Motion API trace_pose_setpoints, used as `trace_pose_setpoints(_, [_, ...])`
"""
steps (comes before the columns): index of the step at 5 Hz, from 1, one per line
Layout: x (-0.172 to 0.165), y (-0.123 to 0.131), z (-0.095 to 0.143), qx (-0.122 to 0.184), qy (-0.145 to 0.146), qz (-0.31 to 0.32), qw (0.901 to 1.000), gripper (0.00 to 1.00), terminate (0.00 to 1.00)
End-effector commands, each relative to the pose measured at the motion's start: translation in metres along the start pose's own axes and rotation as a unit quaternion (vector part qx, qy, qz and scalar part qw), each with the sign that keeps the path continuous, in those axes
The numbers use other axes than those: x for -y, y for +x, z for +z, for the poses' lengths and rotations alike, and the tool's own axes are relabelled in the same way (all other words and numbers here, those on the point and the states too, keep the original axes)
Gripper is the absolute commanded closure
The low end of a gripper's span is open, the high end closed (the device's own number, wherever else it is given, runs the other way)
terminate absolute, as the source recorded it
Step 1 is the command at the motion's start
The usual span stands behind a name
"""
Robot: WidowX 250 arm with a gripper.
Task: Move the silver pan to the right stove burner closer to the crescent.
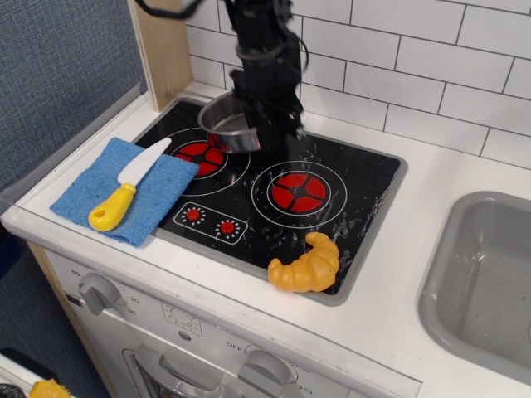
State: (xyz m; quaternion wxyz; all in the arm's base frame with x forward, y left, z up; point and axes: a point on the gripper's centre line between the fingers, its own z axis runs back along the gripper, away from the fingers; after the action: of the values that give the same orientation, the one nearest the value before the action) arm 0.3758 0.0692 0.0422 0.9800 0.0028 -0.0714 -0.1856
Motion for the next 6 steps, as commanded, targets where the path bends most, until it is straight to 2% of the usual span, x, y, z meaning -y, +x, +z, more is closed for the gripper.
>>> trace_pose_setpoints(1, [-0.022, 0.003, 0.066, 0.067, 0.007, -0.028, 0.9974, 1.00, 0.00])
trace_pose_setpoints(2, [0.022, 0.014, 0.074, 0.076, -0.006, -0.080, 0.9939, 1.00, 0.00])
trace_pose_setpoints(3, [0.066, 0.009, 0.065, 0.064, -0.008, -0.121, 0.9905, 1.00, 0.00])
trace_pose_setpoints(4, [0.086, 0.002, 0.052, 0.051, -0.012, -0.137, 0.9893, 1.00, 0.00])
trace_pose_setpoints(6, [0.085, 0.000, 0.051, 0.029, -0.044, -0.143, 0.9883, 1.00, 0.00])
